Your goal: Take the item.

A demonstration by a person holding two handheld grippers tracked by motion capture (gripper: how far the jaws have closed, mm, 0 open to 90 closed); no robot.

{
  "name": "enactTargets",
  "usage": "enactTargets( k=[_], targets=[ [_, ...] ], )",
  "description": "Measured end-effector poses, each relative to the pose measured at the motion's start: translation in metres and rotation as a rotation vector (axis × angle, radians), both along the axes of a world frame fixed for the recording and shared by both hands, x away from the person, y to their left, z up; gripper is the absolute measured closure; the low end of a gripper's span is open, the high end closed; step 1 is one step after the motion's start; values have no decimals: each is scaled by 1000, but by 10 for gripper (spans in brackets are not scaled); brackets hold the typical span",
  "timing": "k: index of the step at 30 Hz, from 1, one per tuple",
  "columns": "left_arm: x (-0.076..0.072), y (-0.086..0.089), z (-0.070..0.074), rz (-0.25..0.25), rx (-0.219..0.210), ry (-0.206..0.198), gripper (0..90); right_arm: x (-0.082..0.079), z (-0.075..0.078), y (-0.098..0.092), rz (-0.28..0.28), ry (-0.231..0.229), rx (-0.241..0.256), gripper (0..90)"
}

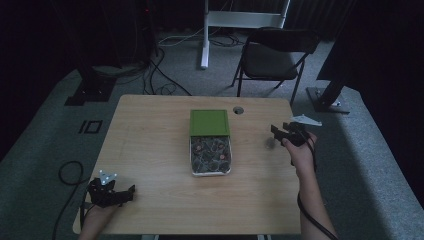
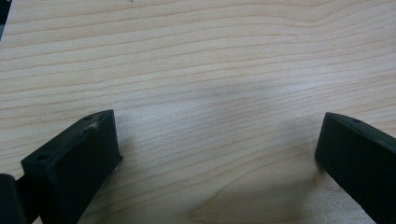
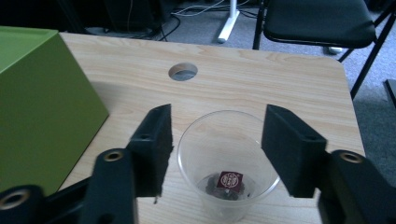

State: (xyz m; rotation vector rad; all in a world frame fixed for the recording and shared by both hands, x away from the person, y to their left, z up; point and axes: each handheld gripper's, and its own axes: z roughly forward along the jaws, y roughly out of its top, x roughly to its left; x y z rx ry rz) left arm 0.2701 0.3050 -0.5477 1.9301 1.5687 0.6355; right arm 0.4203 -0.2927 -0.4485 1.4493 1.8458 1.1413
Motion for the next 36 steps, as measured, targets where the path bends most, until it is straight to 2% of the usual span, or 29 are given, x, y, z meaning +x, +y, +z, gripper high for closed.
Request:
enactTargets(
  k=[4,9,11,21,30,36],
  targets=[
    [0,0,0,0,0,0,2,-3,0,1,17,-12,-9,302],
    [0,0,0,0,0,0,2,-7,-1,3,16,-29,-28,239],
    [0,0,0,0,0,0,2,-10,-2,3,18,-30,-19,216],
    [0,0,0,0,0,0,2,-19,-3,3,18,-36,-7,186],
    [0,0,0,0,0,0,2,-35,-1,0,13,-57,-4,170],
    [0,0,0,0,0,0,2,-45,-7,-4,8,-55,0,170]
  ],
)
